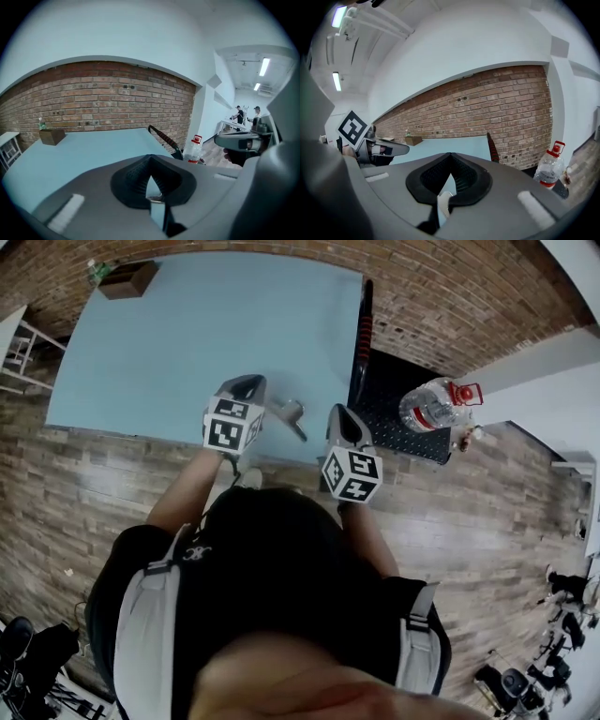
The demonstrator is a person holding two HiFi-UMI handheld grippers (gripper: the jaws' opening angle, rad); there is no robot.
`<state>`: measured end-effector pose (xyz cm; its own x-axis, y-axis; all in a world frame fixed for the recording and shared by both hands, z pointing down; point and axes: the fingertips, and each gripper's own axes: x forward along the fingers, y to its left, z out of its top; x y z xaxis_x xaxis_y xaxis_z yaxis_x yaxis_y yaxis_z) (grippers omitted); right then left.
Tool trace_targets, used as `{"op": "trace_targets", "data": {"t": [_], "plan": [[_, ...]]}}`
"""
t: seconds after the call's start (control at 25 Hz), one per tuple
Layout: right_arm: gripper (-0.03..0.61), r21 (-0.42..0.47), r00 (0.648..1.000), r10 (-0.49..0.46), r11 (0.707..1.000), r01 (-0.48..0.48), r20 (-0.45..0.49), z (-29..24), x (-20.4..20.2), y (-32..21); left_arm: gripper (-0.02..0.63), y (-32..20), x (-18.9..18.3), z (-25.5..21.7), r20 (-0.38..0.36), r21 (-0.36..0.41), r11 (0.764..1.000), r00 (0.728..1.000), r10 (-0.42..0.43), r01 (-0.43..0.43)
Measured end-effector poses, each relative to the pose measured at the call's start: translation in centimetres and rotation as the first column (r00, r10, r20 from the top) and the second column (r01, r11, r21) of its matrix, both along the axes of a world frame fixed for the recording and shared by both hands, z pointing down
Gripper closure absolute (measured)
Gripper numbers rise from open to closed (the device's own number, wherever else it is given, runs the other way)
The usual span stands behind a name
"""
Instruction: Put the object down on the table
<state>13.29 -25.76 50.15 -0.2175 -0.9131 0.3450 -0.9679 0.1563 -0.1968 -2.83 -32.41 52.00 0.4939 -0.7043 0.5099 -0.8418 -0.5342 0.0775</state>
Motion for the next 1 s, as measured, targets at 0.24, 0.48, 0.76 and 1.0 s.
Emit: {"op": "trace_targets", "data": {"t": [0.24,0.48,0.76,1.0], "plan": [[0.566,0.103,0.999,-0.017,0.995,0.013,0.047,-2.2,-1.1,-0.8,0.614,1.1,-0.9,-2.1,-0.032,0.044,0.999,0.999,-0.023,0.024],[0.566,0.118,0.998,-0.021,0.993,0.014,0.06,-2.7,-1.9,-1.6,0.614,0.8,-1.6,-2.7,-0.044,0.053,0.998,0.998,-0.036,0.038],[0.566,0.104,0.998,-0.042,0.994,0.037,0.043,-2.5,-3.2,-2.0,0.614,0.1,-2.6,-2.8,-0.081,0.021,0.998,0.995,-0.058,0.06],[0.565,0.085,0.999,-0.036,0.996,0.033,0.031,-2.0,-2.9,-2.0,0.614,-0.2,-2.2,-2.3,-0.079,0.008,0.999,0.995,-0.052,0.053]]}}
